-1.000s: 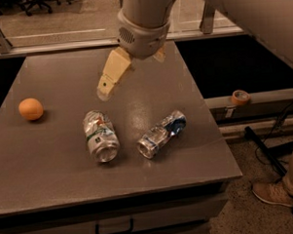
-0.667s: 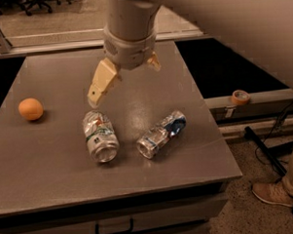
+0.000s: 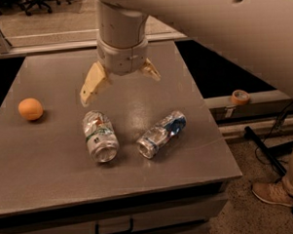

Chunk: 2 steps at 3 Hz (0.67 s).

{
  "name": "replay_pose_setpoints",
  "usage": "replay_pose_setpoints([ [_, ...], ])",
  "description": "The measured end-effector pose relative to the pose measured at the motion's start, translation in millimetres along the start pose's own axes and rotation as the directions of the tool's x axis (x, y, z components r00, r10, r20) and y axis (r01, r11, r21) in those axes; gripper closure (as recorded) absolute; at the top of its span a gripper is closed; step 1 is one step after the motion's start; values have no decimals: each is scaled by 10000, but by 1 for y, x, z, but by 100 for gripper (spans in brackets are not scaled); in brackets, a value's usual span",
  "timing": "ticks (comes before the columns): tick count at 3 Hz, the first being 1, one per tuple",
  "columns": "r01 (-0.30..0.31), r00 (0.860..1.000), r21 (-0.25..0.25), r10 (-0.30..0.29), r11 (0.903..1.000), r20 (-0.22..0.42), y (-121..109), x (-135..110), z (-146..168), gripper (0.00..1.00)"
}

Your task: Place 7up can upright

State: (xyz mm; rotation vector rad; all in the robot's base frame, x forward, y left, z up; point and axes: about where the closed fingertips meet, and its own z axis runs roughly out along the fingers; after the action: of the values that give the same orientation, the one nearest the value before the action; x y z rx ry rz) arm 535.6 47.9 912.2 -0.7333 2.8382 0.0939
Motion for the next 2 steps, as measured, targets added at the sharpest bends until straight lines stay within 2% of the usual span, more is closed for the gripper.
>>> replay_pose_setpoints([
  [1,16,10000,10,-16,10000,-6,0,0,0,0],
  [2,-66,9982,-311,47,9995,-597,17,10,10,0],
])
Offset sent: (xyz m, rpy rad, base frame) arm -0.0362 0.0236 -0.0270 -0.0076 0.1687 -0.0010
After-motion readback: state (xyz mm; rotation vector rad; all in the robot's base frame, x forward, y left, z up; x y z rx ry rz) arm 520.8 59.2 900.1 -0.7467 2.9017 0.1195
